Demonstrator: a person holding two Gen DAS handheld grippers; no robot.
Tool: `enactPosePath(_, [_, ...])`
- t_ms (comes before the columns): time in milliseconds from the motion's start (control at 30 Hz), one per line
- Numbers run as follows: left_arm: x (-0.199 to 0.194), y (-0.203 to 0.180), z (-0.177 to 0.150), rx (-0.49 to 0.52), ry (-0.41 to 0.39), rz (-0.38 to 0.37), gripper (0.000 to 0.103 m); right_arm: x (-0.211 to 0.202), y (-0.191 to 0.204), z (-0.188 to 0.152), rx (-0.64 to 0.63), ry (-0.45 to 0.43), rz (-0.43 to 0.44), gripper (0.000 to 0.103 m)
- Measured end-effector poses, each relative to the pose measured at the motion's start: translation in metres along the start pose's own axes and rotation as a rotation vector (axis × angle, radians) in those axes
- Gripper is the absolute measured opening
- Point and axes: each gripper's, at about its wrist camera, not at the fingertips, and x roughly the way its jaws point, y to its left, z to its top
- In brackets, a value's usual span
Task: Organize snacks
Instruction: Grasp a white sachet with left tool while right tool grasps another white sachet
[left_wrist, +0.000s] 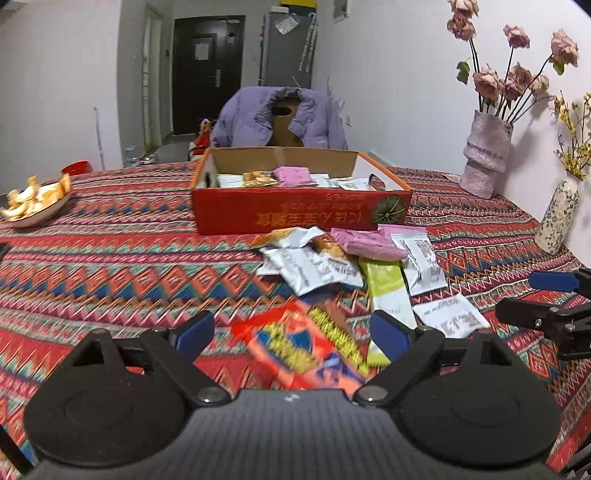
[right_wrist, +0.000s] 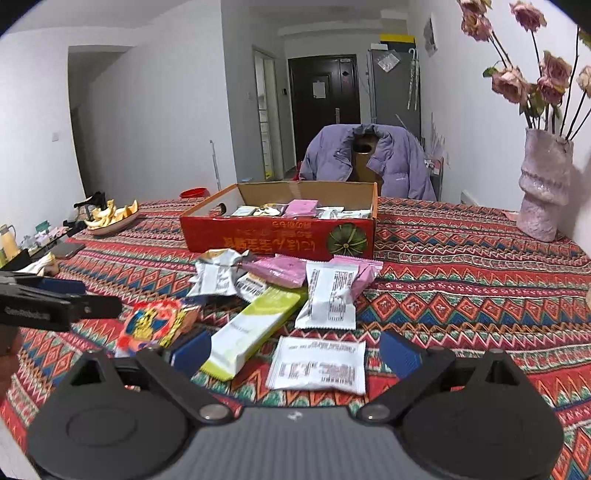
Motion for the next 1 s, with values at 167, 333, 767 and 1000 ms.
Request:
enactPosePath(167, [0.046, -0.006, 0.022, 0.043, 0.02, -0.015, 0.093, 0.025, -0.007, 0.014, 0.033, 0.002, 0.037, 0.097])
enactPosePath(333, [0.101, -0.003, 0.047, 0.014, 0.107, -0.046, 0.093, 0.052, -0.015, 0.027, 0.064, 0.007, 0.084, 0.095])
enactPosePath(767, [0.158, 0.001, 0.047, -0.023, 0.182, 0.006, 0.067, 0.137, -0.047, 0.028, 0.135, 0.103, 0.011, 0.077])
enactPosePath(1000, [0.14, 0.0, 0.044, 0.003, 0.145, -0.004, 0.051, 0.144, -0.051, 0.019, 0.153, 0.131, 0.027, 0.047])
